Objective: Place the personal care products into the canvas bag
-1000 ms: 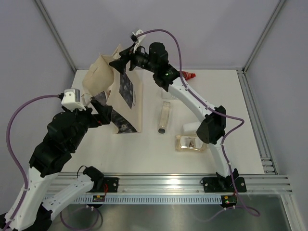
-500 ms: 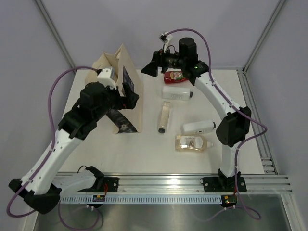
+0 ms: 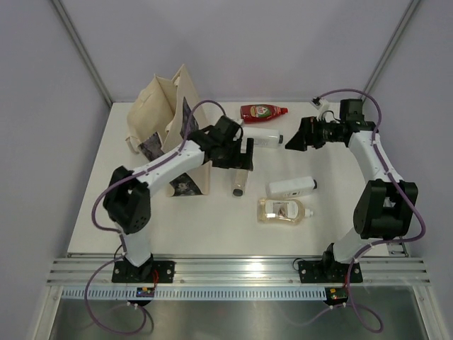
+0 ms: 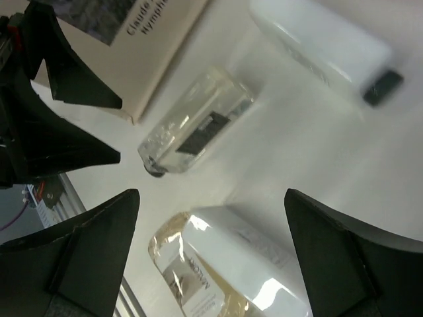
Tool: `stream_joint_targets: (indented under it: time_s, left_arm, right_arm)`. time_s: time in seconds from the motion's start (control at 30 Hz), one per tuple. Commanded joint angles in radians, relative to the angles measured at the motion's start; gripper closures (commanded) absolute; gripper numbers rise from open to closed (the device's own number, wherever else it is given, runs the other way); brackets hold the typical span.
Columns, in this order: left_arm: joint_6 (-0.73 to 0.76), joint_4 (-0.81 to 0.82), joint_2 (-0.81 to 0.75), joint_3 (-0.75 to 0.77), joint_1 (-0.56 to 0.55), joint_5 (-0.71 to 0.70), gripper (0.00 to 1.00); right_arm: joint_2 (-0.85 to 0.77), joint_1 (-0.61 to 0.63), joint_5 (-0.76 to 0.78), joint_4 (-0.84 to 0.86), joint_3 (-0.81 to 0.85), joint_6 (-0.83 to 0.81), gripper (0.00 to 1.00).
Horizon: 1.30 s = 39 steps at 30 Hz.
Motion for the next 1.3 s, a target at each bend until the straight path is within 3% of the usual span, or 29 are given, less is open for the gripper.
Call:
stream_joint_targets:
  time_s: [0.0,0.17,0.37,0.5,0.63,0.67,0.73,0.77,1.03,1.27]
  left_arm:
    - [0.008,-0.040,0.120,0.140,-0.030,-0.077,0.02]
    - [0.054,-0.051,0.296,0.220,-0.050,-0.214,0.02]
    - [0.067,-0.074,0.402,0.259,-0.050,-0.337,0.05]
    - [0.079,-0.040,0.410,0.234,-0.056,-0.357,0.20]
    - [0.099,0.013,0.377,0.187,-0.067,-0.377,0.47]
    - [0.102,0.035,0.366,0.178,-0.067,-0.358,0.66]
    - [0.117,0.058,0.323,0.147,-0.067,-0.300,0.84]
    - [0.117,0.071,0.308,0.139,-0.066,-0.277,1.00]
    - [0.039,0.202,0.038,0.011,-0.006,0.025,1.00]
    - [-0.033,0.214,-0.169,0.081,0.127,0.182,1.00]
  right_arm:
    - [-0.081,-0.078,-0.057,-0.048,-0.094,-0.076,0.01]
    - [-0.122,-0.108,-0.059,-0.031,-0.202,-0.091,0.00]
    - [-0.144,-0.109,-0.071,0.000,-0.251,-0.065,0.00]
    - [-0.142,-0.109,-0.076,0.011,-0.254,-0.055,0.00]
    - [-0.141,-0.109,-0.079,0.008,-0.251,-0.055,0.00]
    - [-0.141,-0.109,-0.080,0.006,-0.249,-0.055,0.00]
    - [-0.141,-0.109,-0.080,0.006,-0.249,-0.053,0.01]
    - [-0.142,-0.109,-0.082,0.006,-0.246,-0.053,0.01]
    - [-0.145,-0.109,-0.086,0.011,-0.249,-0.044,0.00]
    - [-0.142,-0.109,-0.094,0.014,-0.246,-0.038,0.01]
